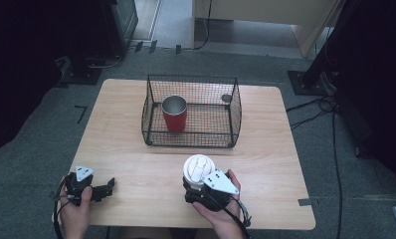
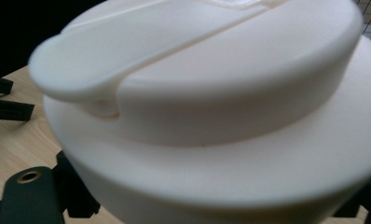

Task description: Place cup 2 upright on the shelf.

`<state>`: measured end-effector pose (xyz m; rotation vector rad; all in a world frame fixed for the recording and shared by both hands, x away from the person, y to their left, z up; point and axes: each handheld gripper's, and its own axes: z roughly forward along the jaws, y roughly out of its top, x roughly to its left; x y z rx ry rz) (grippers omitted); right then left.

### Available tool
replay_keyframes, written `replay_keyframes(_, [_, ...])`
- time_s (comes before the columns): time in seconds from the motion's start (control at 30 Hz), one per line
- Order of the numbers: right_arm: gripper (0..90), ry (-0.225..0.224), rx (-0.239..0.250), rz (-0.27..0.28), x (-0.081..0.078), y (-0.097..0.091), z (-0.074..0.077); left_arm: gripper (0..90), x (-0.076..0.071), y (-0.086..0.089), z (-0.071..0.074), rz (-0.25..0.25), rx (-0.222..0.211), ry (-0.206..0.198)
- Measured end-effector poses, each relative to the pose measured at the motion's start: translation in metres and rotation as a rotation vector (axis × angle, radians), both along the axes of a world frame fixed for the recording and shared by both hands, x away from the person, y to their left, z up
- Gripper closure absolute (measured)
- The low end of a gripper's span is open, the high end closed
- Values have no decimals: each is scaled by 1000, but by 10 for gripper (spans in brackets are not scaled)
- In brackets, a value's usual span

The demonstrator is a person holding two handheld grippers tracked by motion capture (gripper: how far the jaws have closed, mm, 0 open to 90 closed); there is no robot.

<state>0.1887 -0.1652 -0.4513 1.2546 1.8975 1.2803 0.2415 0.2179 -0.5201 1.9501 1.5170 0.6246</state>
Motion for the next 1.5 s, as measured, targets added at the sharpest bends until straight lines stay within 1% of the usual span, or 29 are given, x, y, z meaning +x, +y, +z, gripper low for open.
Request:
replay_keyframes(0.03, [155, 0, 0, 0, 0, 0, 0, 21, 0, 0, 0, 0, 0, 0])
replay_keyframes(0.07, [159, -14, -13, 10, -1, 1, 0, 21, 0, 0, 0, 1, -2, -1])
replay_keyframes(0.1, [160, -18, -15, 11, -1, 1, 0, 21, 0, 0, 0, 0, 0, 0])
replay_keyframes(0.33, [163, -43, -20, 18, -3, 2, -1, 21, 0, 0, 0, 1, -2, -1])
replay_keyframes(0.67, [163, -96, 9, 38, -8, 3, 0, 21, 0, 0, 0, 0, 0, 0])
replay_keyframes(0.83, [163, -140, 31, 47, -10, 3, 6, 21, 0, 0, 0, 1, -2, -1])
replay_keyframes(0.9, [163, -143, 38, 40, -10, 3, 9, 21, 0, 0, 0, 2, -2, -1])
replay_keyframes(1.0, [163, -160, 43, 34, -9, 2, 12, 21, 0, 0, 0, 1, -2, -1])
replay_keyframes(1.07, [163, -163, 45, 31, -9, 2, 14, 21, 0, 0, 0, 0, 0, 0])
replay_keyframes(1.1, [163, -180, 47, 28, -7, 1, 17, 21, 0, 0, 0, 0, 0, 0])
replay_keyframes(1.27, [163, -207, 59, 13, -4, 1, 23, 21, 0, 0, 0, 1, -1, -1])
replay_keyframes(1.43, [163, -240, 80, 6, -1, 0, 31, 21, 0, 0, 0, 2, -2, -1])
replay_keyframes(1.5, [163, -259, 80, 3, 0, 0, 34, 21, 0, 0, 0, 3, -4, -3])
